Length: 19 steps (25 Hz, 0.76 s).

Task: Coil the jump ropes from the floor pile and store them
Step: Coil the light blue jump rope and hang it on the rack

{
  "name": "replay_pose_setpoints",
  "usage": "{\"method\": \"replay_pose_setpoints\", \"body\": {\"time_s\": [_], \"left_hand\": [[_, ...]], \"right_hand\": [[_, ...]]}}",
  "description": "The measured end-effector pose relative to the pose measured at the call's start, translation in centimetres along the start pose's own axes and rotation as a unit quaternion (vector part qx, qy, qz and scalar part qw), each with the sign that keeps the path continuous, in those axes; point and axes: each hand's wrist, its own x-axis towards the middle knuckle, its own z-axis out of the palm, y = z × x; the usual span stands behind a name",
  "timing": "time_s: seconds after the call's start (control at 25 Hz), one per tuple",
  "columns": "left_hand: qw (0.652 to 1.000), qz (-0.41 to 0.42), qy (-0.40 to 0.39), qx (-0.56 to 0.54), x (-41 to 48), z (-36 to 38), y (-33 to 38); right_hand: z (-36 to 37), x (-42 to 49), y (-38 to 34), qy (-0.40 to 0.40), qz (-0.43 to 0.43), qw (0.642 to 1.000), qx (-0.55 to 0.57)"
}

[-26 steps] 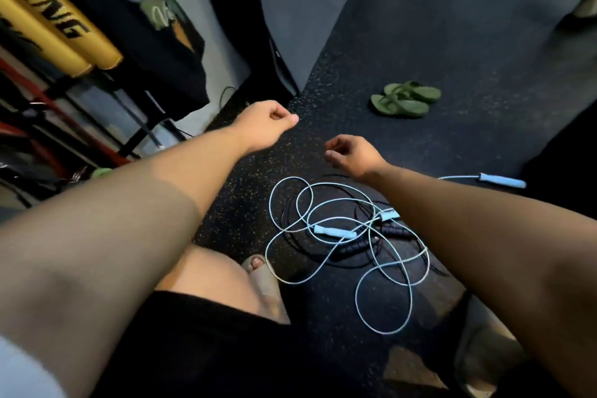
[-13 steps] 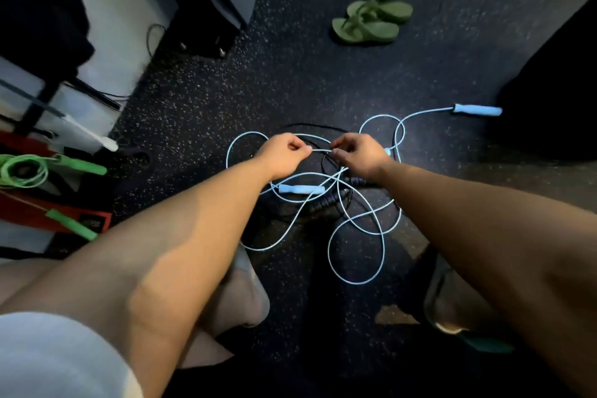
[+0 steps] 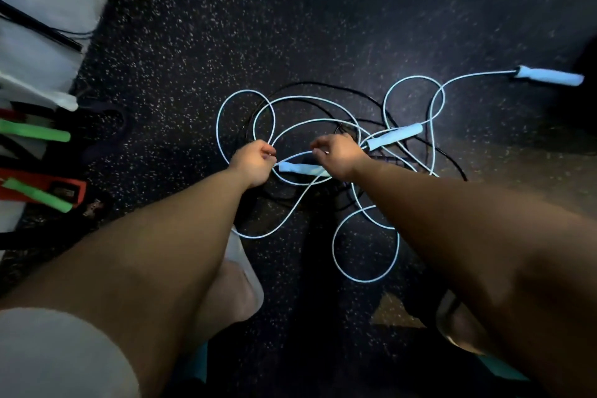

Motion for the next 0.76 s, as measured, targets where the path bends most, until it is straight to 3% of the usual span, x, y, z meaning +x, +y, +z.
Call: {"method": "replay_pose_setpoints", "body": {"time_s": [0.28,0.48,0.76], "left_hand": [[0.999,-0.038,-0.007,-0.019,2.8,2.1,-2.4],[0.998,-0.057,0.013,-0.035,3.5,3.1,-3.4],[0.996,-0.070,0.028,-0.038,3.9,2.0,-6.0]], "right_hand": [[3.2,3.5,-1.5,-0.088,0.026,0.995,-0.026],[4.7,4.4,-1.5,-0.068,0.048,0.994,-0.075],[5.5,4.6,-0.9,-0.026,0.002,0.986,-0.167]]}}
